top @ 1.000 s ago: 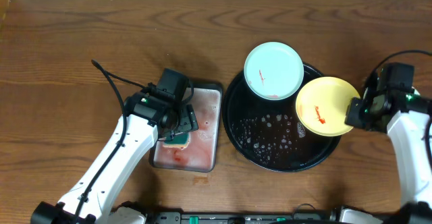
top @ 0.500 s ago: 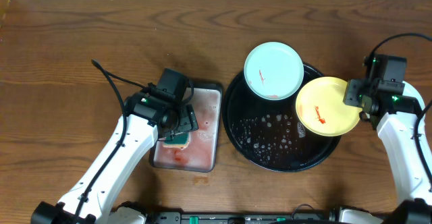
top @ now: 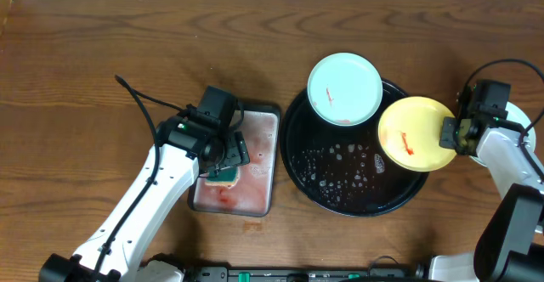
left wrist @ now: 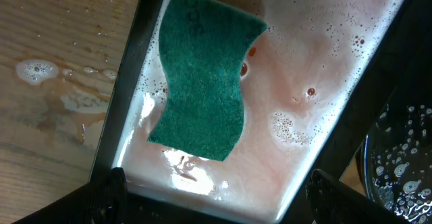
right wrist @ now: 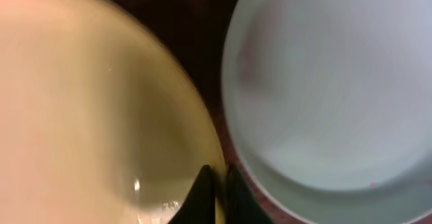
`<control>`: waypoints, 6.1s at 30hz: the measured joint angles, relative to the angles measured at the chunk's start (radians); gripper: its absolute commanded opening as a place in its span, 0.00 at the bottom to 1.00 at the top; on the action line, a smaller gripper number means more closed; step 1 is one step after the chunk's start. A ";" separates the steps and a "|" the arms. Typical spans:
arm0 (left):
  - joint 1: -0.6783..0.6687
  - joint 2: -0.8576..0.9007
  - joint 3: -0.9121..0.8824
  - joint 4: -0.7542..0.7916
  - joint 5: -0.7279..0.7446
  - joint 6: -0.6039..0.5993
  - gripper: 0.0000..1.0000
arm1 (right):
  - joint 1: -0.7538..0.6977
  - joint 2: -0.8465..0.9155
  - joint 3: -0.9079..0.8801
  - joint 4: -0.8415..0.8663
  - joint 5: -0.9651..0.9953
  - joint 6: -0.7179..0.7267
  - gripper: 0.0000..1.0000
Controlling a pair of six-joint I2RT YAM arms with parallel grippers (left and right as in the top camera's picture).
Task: Clean dirty plates on tray and stack at the side
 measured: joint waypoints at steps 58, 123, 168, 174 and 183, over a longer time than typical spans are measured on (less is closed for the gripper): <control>0.000 0.100 -0.236 0.303 -0.087 -0.004 0.55 | 0.296 -0.555 0.010 -0.382 -0.448 0.123 0.35; 0.005 0.134 -0.291 0.441 0.124 0.079 0.08 | 0.296 -0.555 0.010 -0.381 -0.437 0.123 0.30; -0.393 0.219 -0.006 0.598 0.322 -0.053 0.07 | 0.314 0.064 -0.009 -0.271 -0.325 0.142 0.01; -0.453 0.383 -0.005 0.787 0.333 -0.114 0.07 | 0.359 0.055 -0.009 -0.273 -0.264 0.183 0.01; -0.477 0.526 0.026 0.850 0.360 -0.160 0.07 | 0.364 0.054 -0.009 -0.272 -0.256 0.200 0.01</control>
